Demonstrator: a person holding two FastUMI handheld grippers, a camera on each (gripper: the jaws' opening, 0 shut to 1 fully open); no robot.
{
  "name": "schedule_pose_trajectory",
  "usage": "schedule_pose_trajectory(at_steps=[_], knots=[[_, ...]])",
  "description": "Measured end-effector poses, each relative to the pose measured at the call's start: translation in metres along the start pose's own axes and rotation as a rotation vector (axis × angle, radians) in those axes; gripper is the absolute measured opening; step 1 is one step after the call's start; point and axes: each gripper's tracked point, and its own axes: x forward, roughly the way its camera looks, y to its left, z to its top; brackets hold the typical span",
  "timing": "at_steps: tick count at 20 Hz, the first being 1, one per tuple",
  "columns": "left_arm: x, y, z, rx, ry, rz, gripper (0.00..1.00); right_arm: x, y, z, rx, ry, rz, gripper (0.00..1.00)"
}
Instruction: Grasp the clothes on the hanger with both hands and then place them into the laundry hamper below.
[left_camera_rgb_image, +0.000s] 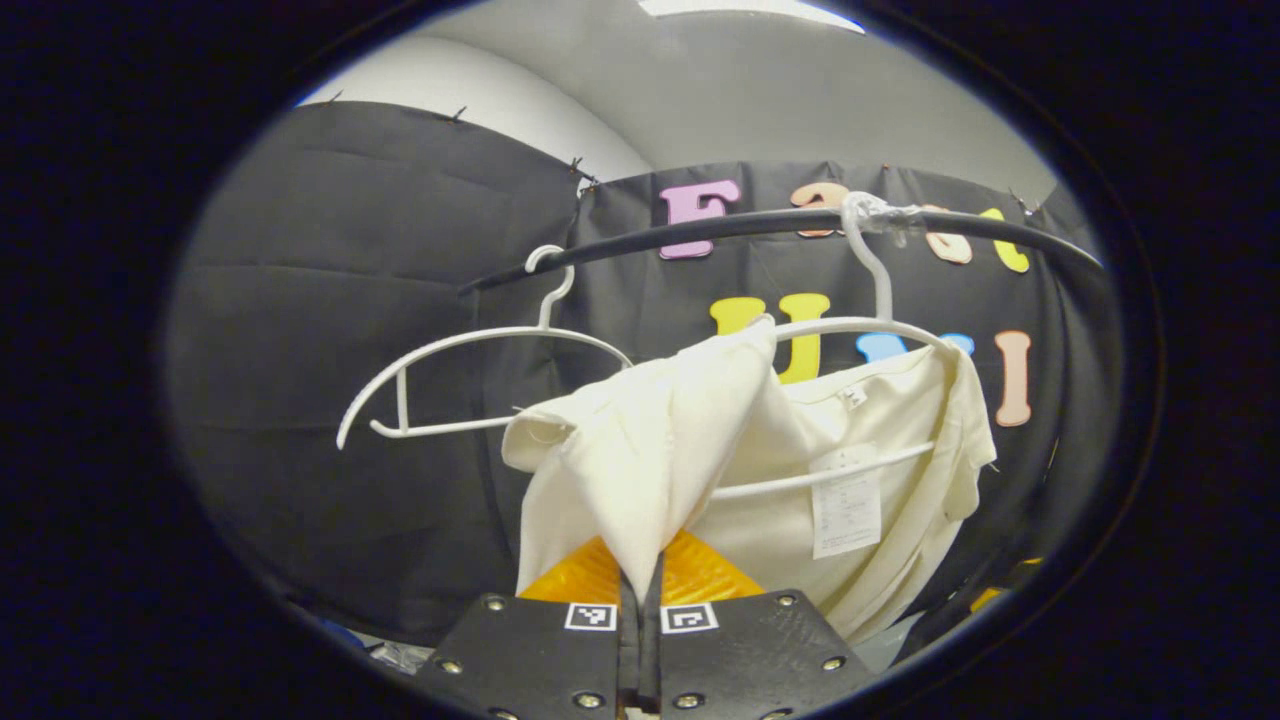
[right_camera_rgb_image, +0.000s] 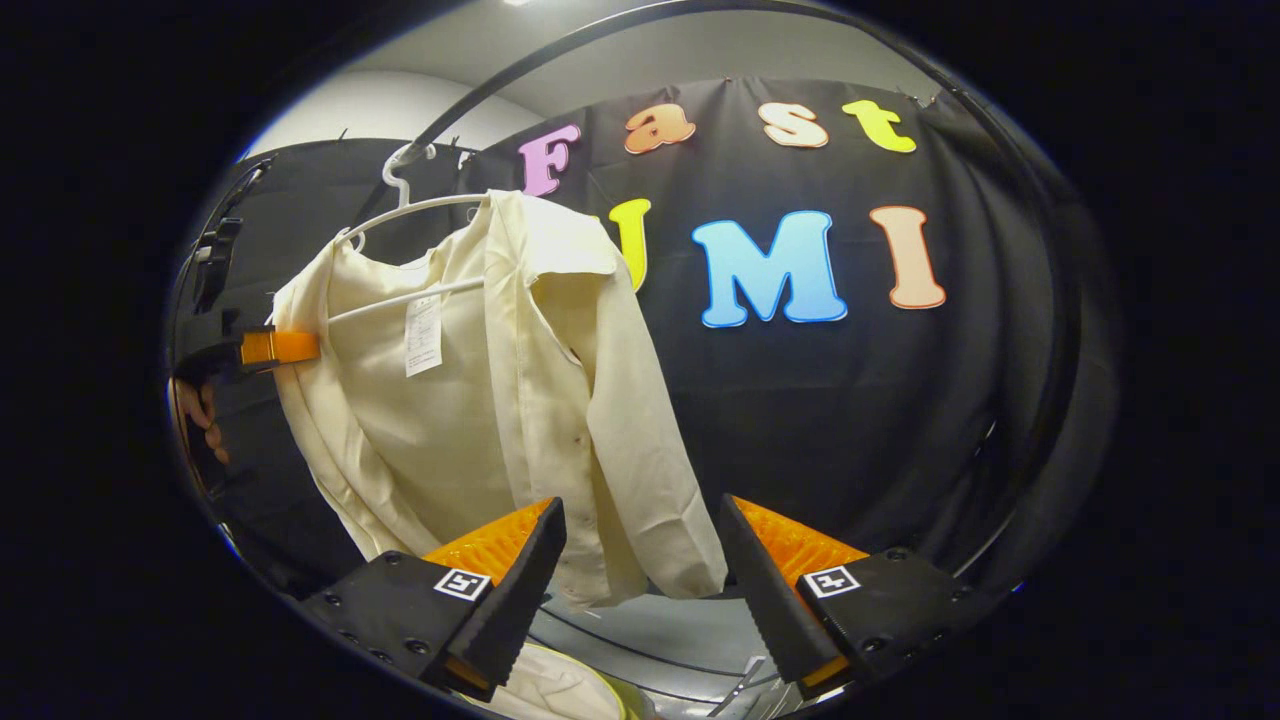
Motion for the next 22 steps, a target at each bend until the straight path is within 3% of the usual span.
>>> schedule_pose_trajectory(at_steps=[1,2,4,5,6,8,9,11,14,19,22], knots=[[-0.005,0.002,0.003,-0.015,-0.002,-0.001,0.01,0.005,0.006,0.003,0.005,0.0,0.026,0.93],[-0.011,0.003,0.008,-0.021,-0.012,-0.002,0.01,0.008,0.012,0.01,0.008,-0.014,0.05,0.98],[-0.029,0.007,0.019,-0.007,-0.027,-0.002,0.01,0.013,0.027,0.02,0.011,-0.043,0.092,0.98],[-0.039,0.008,0.024,0.007,-0.036,-0.008,0.0,0.012,0.038,0.021,0.014,-0.049,0.112,0.93],[-0.048,0.008,0.029,0.022,-0.044,-0.018,0.01,0.012,0.048,0.024,0.016,-0.053,0.126,0.98],[-0.064,0.01,0.032,0.031,-0.07,-0.042,0.0,0.016,0.067,0.031,0.012,-0.06,0.149,0.98],[-0.074,0.015,0.04,0.014,-0.1,-0.055,0.0,0.021,0.075,0.036,0.011,-0.067,0.155,0.93],[-0.087,0.024,0.056,-0.041,-0.139,-0.089,0.0,0.031,0.093,0.05,0.017,-0.085,0.163,0.98],[-0.094,0.034,0.065,-0.074,-0.139,-0.132,0.01,0.05,0.108,0.075,0.023,-0.14,0.127,0.98],[-0.093,0.038,0.062,-0.082,-0.112,-0.202,0.01,0.091,0.133,0.083,0.073,-0.122,0.114,0.98],[-0.092,0.038,0.06,-0.048,-0.11,-0.225,0.0,0.101,0.124,0.086,0.047,-0.151,0.018,0.98]])
